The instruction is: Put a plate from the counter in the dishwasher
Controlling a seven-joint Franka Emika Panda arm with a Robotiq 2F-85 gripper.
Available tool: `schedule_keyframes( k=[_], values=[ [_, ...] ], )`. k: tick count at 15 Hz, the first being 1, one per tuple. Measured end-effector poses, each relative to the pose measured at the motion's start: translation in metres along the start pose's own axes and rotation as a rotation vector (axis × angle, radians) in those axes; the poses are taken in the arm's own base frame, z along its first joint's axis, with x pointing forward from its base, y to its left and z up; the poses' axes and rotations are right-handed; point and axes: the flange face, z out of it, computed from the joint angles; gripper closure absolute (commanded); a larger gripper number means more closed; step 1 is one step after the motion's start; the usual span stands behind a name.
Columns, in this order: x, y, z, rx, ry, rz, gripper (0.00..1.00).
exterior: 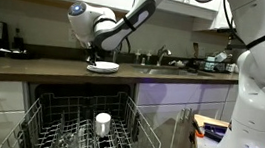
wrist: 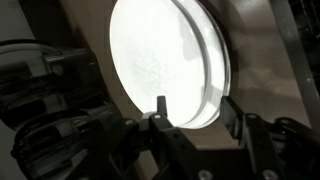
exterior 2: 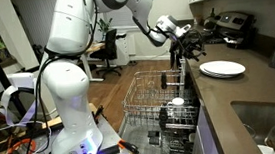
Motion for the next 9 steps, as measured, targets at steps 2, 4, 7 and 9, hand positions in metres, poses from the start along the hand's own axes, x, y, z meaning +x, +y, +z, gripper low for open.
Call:
schedule_keyframes(
  k=[2,4,7,9],
  values=[
    [-0.001,-0.003,0.004,-0.004,-0.006,-0.005,0.01],
    [-0.002,-0.009,0.012,-0.024,-0.006,-0.016,0.00],
    [-0.003,-0.018,0.025,-0.065,0.000,-0.026,0.00],
    [-0.004,-0.023,0.034,-0.080,0.000,-0.033,0.00]
  ],
)
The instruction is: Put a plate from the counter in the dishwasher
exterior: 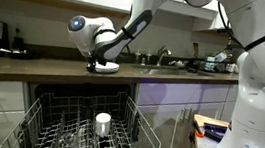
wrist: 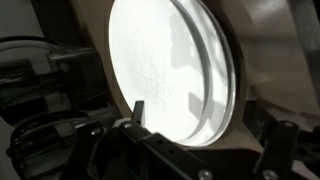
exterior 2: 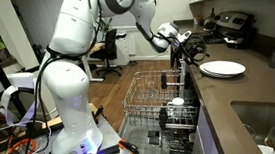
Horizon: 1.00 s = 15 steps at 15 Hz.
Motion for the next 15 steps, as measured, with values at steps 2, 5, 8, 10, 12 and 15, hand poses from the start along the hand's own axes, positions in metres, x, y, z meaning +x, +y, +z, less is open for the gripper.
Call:
schedule_keyframes(
  k=[2,5,8,10,12,15],
  values=[
    [0.001,-0.002,0.005,-0.003,-0.003,-0.002,0.00],
    [0.003,-0.001,0.006,-0.005,-0.001,0.003,0.00],
    [0.008,0.005,0.002,-0.009,0.008,0.015,0.00],
    [0.011,0.010,0.000,-0.014,0.012,0.024,0.00],
    [0.013,0.015,-0.002,-0.027,0.010,0.029,0.00],
    [0.013,0.017,-0.001,-0.055,-0.005,0.026,0.00]
  ],
)
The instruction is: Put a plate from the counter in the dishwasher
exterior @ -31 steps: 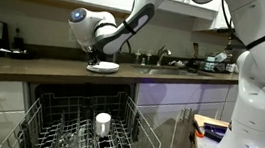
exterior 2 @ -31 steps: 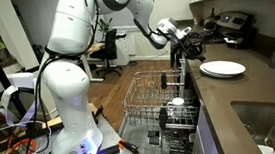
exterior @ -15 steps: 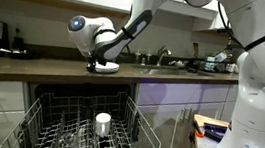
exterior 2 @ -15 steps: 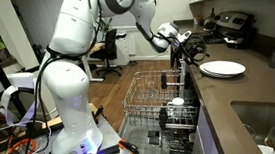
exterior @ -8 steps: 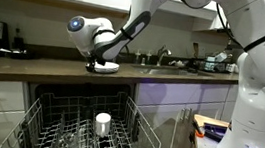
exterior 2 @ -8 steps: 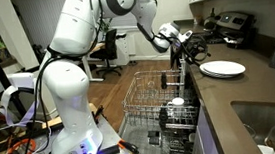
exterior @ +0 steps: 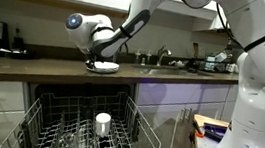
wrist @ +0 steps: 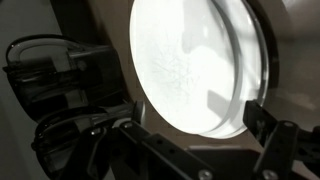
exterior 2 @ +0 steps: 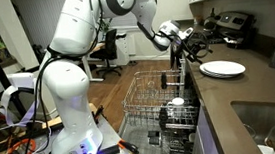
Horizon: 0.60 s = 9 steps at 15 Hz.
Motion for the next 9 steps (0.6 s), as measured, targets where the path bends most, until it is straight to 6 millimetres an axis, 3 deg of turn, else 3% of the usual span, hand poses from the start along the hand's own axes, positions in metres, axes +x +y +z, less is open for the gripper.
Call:
schedule_keyframes(
  k=[8,9],
  values=[
    [-0.004,-0.010,0.011,-0.048,-0.007,0.002,0.00],
    [-0.004,-0.011,0.013,-0.057,-0.006,0.003,0.10]
  ],
)
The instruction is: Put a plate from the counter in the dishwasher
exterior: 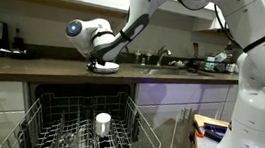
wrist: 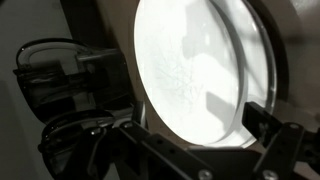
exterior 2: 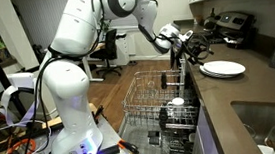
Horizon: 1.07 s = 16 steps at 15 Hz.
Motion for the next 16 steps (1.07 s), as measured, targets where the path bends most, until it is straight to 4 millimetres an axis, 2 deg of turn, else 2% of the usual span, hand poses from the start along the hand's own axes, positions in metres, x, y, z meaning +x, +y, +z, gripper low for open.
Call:
schedule_keyframes(
  k=[1,2,3,4,5,6,7,8,9,11,13,14,16],
  values=[
    [-0.001,-0.001,0.002,-0.006,0.000,0.000,0.11],
    [-0.001,-0.003,0.004,-0.010,-0.002,0.001,0.20],
    [-0.002,-0.004,0.006,-0.011,-0.006,0.003,0.20],
    [-0.003,-0.005,0.008,-0.013,-0.008,0.006,0.33],
    [-0.003,-0.005,0.009,-0.016,-0.008,0.008,0.36],
    [-0.004,-0.006,0.009,-0.016,-0.009,0.009,0.31],
    [-0.004,-0.008,0.010,-0.016,-0.010,0.011,0.35],
    [-0.004,-0.008,0.012,-0.017,-0.012,0.015,0.48],
    [-0.005,-0.008,0.012,-0.019,-0.014,0.018,0.54],
    [-0.006,-0.009,0.014,-0.019,-0.017,0.018,0.72],
    [-0.007,-0.011,0.017,-0.019,-0.021,0.015,0.85],
    [-0.007,-0.012,0.018,-0.019,-0.023,0.014,0.91],
    [-0.008,-0.013,0.021,-0.019,-0.027,0.012,0.94]
  ],
)
